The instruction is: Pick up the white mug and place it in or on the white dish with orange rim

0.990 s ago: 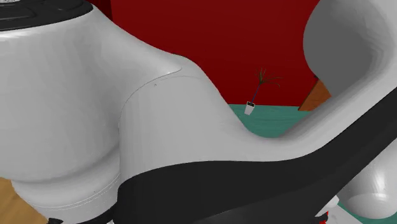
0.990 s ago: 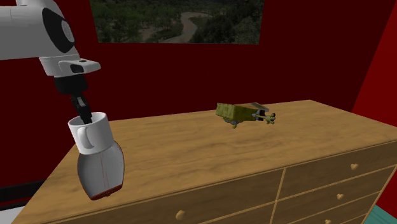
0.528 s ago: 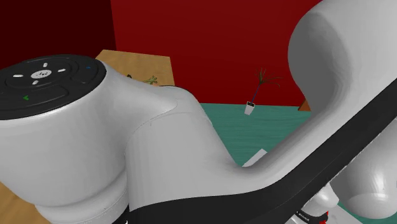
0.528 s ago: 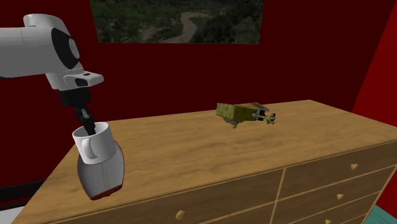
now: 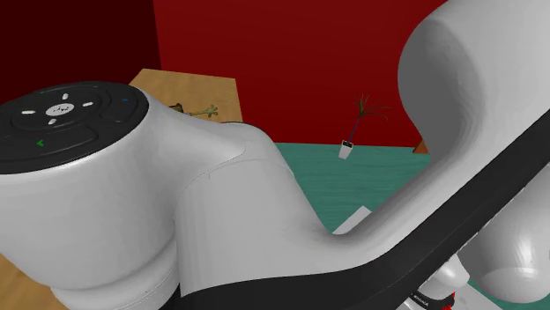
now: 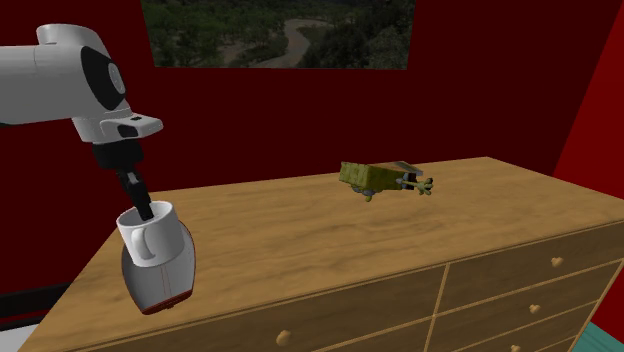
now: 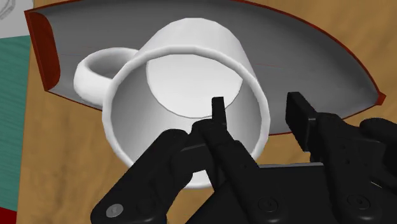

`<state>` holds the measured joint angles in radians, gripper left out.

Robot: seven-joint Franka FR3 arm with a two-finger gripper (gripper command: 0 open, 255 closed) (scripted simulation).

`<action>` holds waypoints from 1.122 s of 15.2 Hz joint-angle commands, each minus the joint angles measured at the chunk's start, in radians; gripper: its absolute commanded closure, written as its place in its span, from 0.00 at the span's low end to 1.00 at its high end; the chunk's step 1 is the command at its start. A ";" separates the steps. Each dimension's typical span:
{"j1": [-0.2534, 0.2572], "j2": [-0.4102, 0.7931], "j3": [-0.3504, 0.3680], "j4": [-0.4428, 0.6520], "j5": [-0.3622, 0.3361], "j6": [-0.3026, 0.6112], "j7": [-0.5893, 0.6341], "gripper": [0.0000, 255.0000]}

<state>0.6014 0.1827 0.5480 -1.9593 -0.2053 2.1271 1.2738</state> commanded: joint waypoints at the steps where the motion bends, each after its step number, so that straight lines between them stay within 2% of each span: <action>1: 0.000 0.000 0.000 0.000 0.000 0.000 0.000 0.00; 5: 0.000 0.000 0.000 0.000 0.000 0.000 0.000 0.00; 9: -0.004 -0.052 0.011 0.070 0.041 -0.112 -0.027 0.00; 17: -0.003 -0.052 0.011 0.070 0.041 -0.112 -0.027 0.00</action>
